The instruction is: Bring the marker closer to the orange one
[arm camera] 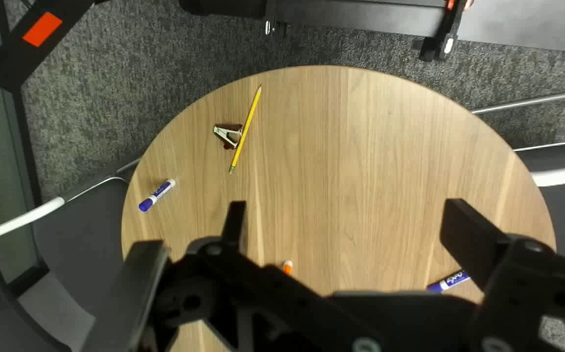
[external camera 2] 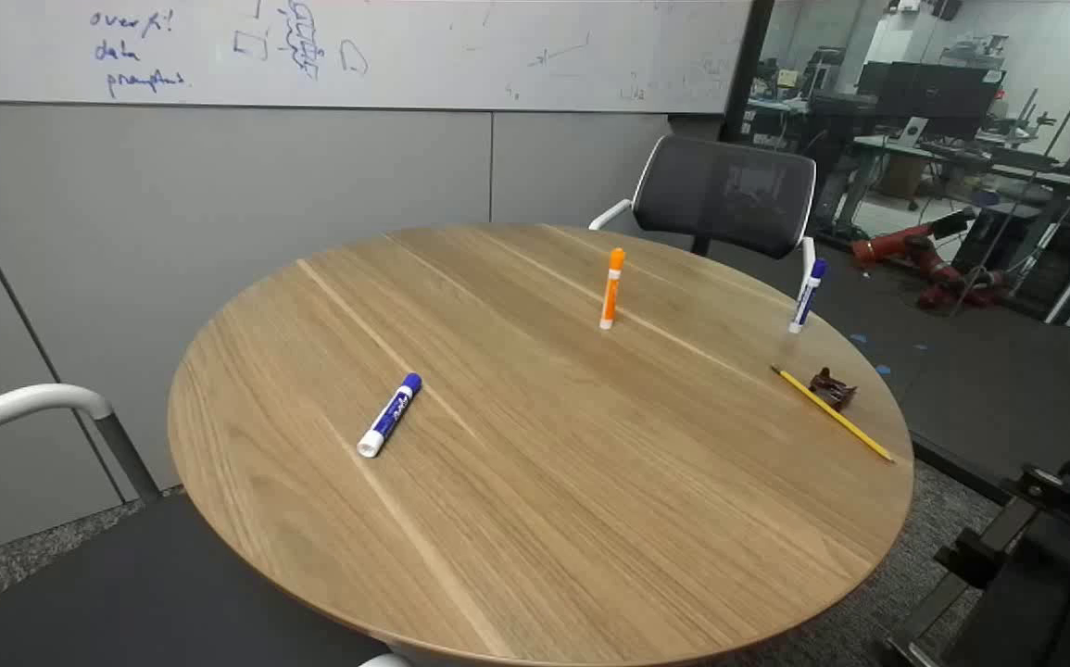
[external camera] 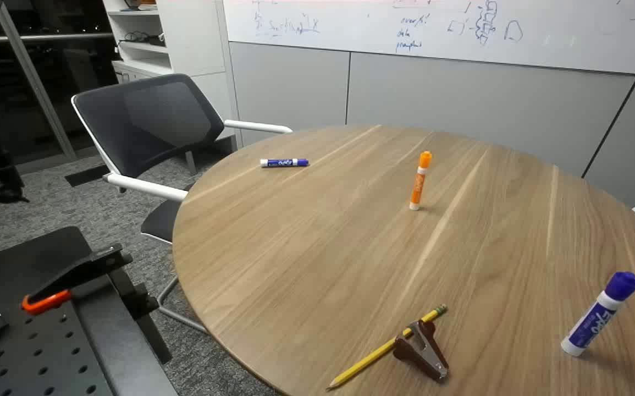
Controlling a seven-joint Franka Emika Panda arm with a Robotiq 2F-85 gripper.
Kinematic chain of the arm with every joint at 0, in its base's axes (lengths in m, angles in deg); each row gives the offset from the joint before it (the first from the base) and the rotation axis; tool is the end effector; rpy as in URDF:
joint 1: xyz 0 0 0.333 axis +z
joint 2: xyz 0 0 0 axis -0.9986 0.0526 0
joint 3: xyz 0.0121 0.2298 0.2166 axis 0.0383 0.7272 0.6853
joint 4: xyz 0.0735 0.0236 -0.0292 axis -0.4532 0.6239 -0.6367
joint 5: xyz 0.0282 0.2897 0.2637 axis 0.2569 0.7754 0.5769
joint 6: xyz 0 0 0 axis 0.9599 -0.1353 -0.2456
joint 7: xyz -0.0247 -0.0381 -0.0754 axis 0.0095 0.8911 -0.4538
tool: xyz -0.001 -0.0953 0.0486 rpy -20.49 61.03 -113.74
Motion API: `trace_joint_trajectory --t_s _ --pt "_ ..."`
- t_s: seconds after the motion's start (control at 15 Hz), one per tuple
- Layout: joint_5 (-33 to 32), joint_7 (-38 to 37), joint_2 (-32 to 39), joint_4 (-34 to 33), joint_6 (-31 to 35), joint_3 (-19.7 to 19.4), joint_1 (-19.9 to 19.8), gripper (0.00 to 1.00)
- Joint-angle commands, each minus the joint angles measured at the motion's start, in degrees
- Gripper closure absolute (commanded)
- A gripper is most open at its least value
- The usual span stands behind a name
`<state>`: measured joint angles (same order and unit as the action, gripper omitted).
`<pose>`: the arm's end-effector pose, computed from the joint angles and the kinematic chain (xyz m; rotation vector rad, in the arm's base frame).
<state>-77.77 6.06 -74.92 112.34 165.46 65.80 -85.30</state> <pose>0.4069 0.0382 0.5737 2.9388 0.2204 0.0760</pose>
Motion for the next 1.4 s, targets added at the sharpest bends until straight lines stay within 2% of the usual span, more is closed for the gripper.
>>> trace_joint_trajectory --t_s 0.0,0.47,0.67,1.13,1.33 --pt "-0.2 -0.2 0.1 -0.2 -0.1 -0.4 0.5 0.00" --pt "-0.2 -0.2 0.0 -0.3 -0.1 -0.4 0.5 0.00" --pt "-0.4 -3.7 4.7 -0.6 3.3 0.9 0.4 0.00" --pt "-2.1 -21.8 25.0 -1.5 19.0 6.5 1.9 0.00" --pt "-2.0 -28.8 37.4 -8.8 22.7 6.3 4.0 0.00"
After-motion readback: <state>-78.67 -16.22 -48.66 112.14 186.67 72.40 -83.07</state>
